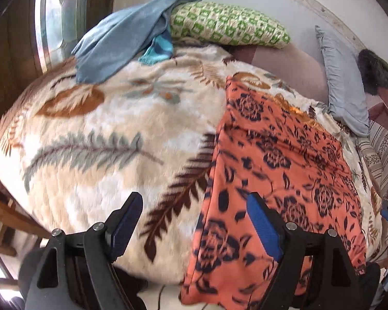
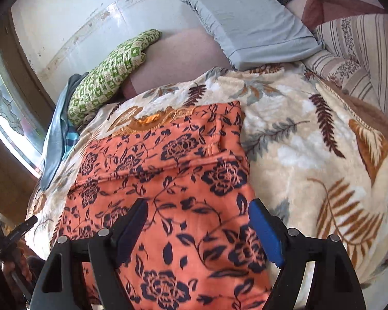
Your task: Fold small clothes
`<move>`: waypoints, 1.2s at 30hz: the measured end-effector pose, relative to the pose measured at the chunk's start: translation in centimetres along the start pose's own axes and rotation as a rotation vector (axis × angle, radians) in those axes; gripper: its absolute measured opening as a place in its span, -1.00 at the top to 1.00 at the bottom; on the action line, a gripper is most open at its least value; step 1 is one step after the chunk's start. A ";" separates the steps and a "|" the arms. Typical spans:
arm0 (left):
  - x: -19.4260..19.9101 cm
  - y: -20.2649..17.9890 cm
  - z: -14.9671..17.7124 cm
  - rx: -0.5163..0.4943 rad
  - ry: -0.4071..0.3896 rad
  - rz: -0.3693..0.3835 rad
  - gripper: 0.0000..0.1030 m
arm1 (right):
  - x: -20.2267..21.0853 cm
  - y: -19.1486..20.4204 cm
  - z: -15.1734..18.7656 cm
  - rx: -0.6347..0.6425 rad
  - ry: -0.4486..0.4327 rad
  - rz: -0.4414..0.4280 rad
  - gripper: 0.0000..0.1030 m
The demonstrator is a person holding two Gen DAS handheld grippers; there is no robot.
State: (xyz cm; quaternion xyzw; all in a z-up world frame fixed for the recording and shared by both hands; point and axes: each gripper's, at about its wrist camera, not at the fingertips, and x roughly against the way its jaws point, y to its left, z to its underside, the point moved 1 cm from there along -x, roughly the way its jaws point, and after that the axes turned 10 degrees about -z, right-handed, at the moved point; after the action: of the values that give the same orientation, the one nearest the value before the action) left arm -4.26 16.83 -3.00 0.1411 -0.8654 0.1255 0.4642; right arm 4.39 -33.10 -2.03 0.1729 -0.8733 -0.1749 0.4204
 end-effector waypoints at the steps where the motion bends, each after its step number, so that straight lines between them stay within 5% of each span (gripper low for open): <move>1: 0.1 0.4 1.2 0.005 0.032 0.003 -0.61 | 0.3 -0.2 0.7 0.005 0.022 -0.004 -0.60; 8: -2.4 -0.3 7.7 0.031 0.242 0.074 -0.61 | 0.8 -3.1 5.4 -0.055 0.229 -0.021 -0.60; 12: -3.9 -1.3 8.9 0.004 0.297 0.066 -0.59 | 0.8 -4.6 7.2 -0.130 0.290 -0.053 -0.60; 14: -4.2 -1.3 8.9 0.016 0.308 0.080 -0.37 | 0.8 -4.9 7.9 -0.146 0.317 -0.066 -0.60; 16: -4.5 -1.3 8.8 0.016 0.318 0.093 0.16 | 0.9 -5.2 8.6 -0.163 0.346 -0.065 -0.60; 19: -4.9 -1.2 8.8 0.024 0.324 0.079 0.36 | 0.8 -5.9 9.3 -0.183 0.362 -0.037 -0.60; 23: -5.2 -1.1 8.5 0.024 0.329 0.085 0.34 | -0.4 -6.2 10.7 -0.221 0.440 -0.051 -0.43; 25: -5.4 -0.7 8.6 0.040 0.350 0.097 -0.14 | -1.0 -6.3 11.2 -0.243 0.464 -0.071 -0.11; 27: -5.8 -0.2 8.8 0.074 0.371 0.094 -0.24 | -1.3 -6.4 11.5 -0.250 0.465 -0.059 0.17; 28: -5.9 -0.1 8.8 0.077 0.380 0.107 -0.11 | -1.4 -6.6 11.6 -0.262 0.463 -0.061 0.35; 30: -5.7 -0.2 8.8 0.053 0.387 0.145 0.65 | -1.1 -6.7 11.8 -0.278 0.442 -0.078 0.46; 31: -5.5 -0.3 8.7 0.043 0.378 0.145 0.82 | -0.9 -6.7 11.9 -0.285 0.432 -0.089 0.51; 36: -4.1 0.2 7.9 0.083 0.352 0.208 0.89 | 0.9 -5.7 11.4 -0.291 0.361 -0.173 0.59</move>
State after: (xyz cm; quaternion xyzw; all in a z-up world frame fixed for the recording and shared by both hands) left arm -8.23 14.73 -10.74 0.0459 -0.7750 0.2311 0.5864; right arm -4.34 -36.72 -10.69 0.2130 -0.7318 -0.3002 0.5735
